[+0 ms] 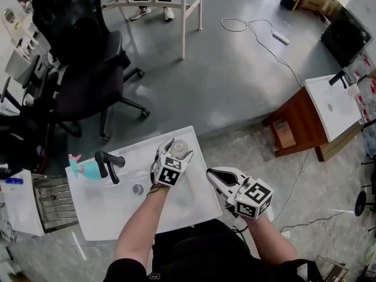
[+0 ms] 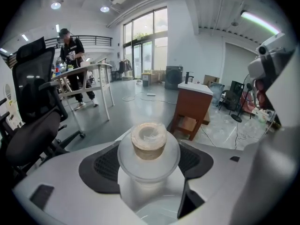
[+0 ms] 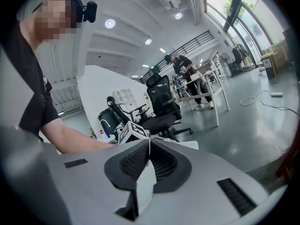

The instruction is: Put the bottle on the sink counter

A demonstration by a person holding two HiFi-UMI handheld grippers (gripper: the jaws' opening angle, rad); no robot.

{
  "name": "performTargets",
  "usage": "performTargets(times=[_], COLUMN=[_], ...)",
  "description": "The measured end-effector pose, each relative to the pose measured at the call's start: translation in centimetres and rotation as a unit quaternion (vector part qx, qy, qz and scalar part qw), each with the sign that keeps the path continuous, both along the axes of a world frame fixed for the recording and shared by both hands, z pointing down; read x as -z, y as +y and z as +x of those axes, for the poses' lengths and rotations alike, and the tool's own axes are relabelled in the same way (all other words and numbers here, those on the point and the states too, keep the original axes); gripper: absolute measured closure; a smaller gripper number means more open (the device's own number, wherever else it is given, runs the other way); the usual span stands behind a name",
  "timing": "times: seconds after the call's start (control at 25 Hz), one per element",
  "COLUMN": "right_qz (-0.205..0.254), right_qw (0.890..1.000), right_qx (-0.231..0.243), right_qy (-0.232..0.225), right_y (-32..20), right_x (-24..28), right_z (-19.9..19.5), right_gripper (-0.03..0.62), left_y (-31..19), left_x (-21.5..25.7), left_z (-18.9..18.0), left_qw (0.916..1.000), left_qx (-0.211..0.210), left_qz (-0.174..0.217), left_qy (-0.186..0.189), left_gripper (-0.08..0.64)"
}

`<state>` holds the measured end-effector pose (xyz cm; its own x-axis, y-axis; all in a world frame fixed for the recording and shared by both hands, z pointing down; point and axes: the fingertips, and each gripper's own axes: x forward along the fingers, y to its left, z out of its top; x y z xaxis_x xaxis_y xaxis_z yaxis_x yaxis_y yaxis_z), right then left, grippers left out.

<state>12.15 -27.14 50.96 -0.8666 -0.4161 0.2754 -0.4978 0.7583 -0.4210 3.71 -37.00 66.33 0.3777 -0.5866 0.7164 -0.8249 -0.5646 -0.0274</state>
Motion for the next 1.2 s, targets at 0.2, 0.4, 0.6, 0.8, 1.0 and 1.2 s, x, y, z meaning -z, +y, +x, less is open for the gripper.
performTargets(times=[0.2, 0.4, 0.6, 0.8, 1.0, 1.2], right_qz=[0.008, 0.013, 0.012, 0.008, 0.007, 0.033], right_qw=[1.000, 1.000, 1.000, 1.000, 1.000, 0.999], right_qx=[-0.002, -0.017, -0.024, -0.025, -0.020, -0.021], right_qy=[-0.012, -0.019, -0.014, -0.012, -0.013, -0.013], right_y=[0.3, 0.1, 0.5, 1.0, 1.0, 1.2], right_x=[1.2, 2.0, 2.1, 1.9, 1.8, 3.8], right_z=[0.3, 1.7, 2.3, 2.0, 0.9, -0.7], right_gripper=[0.575, 0.575, 0.575, 0.577, 0.575, 0.577], left_y=[0.9, 1.0, 0.2, -0.4, -0.2, 1.0], left_x=[1.0, 1.5, 2.3, 2.9, 5.2, 10.7], left_z=[-0.8, -1.3, -0.7, -0.2, -0.4, -1.4], left_qw=[0.9999, 0.9997, 0.9995, 0.9989, 0.9981, 0.9946], left_qx=[-0.005, -0.003, -0.018, -0.030, -0.044, -0.023], left_qz=[-0.009, -0.012, 0.006, 0.016, 0.036, 0.101], left_qy=[-0.009, -0.021, -0.024, -0.031, -0.024, 0.008], left_gripper=[0.225, 0.225, 0.227, 0.227, 0.226, 0.227])
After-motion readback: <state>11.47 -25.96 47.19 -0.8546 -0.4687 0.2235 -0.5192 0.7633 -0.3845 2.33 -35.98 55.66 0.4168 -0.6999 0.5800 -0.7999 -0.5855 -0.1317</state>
